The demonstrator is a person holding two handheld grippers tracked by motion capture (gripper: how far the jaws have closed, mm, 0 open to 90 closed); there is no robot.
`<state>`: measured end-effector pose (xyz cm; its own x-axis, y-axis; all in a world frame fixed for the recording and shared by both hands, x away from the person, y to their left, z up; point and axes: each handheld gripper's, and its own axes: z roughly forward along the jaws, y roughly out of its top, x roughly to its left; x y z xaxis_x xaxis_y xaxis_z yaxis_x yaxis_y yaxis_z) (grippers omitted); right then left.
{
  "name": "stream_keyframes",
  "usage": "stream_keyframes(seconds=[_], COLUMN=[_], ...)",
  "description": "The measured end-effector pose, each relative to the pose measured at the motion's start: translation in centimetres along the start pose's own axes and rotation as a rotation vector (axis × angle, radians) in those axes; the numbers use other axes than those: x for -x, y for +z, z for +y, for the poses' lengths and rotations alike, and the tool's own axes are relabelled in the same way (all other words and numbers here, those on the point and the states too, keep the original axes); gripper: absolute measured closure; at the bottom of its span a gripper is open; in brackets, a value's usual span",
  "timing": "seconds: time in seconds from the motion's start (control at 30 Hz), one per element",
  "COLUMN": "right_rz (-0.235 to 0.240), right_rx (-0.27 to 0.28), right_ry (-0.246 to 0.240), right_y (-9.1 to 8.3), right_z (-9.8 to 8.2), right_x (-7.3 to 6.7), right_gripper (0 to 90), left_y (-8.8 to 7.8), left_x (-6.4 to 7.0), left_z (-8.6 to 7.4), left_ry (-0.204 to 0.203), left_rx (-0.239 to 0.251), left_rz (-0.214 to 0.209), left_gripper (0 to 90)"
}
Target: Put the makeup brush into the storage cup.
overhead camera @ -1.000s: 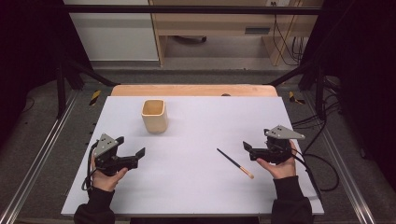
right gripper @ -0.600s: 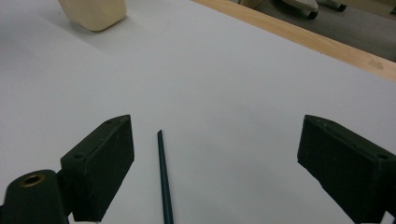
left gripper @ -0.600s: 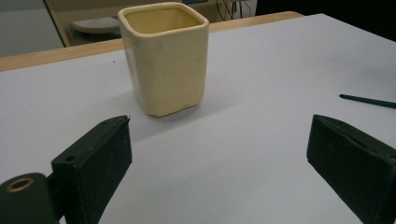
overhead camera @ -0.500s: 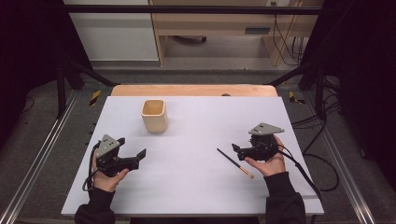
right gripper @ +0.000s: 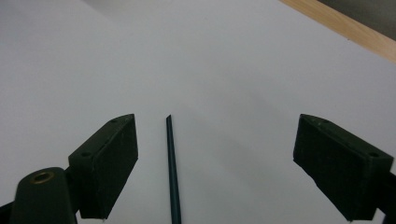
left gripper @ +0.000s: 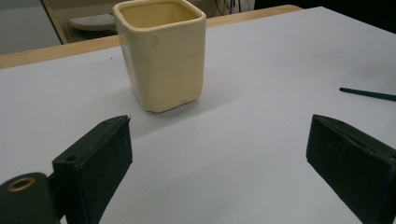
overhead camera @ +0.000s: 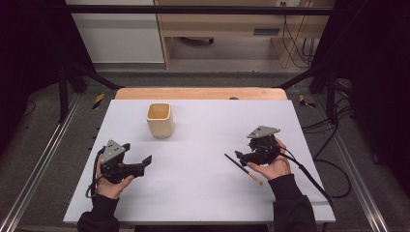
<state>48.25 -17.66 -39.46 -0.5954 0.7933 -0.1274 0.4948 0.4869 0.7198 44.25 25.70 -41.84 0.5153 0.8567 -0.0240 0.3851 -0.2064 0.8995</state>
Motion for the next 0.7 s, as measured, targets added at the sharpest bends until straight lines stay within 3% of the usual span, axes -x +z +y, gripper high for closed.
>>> stream_keyframes(seconds=[0.1, 0.7], right_rz=[0.013, 0.070], right_rx=[-0.042, -0.161], right_ry=[-0.011, -0.022], right_y=[0.5, 2.4], right_z=[0.0, -0.4], right_x=[-0.1, -0.7], right_gripper=[16.3, 25.0], left_y=[0.1, 0.4], left_x=[0.0, 0.3], left_z=[-0.1, -0.2], left_ry=[0.002, 0.025], left_rx=[-0.004, -0.030], left_rz=[-0.001, -0.012], left_gripper=[6.5, 6.6])
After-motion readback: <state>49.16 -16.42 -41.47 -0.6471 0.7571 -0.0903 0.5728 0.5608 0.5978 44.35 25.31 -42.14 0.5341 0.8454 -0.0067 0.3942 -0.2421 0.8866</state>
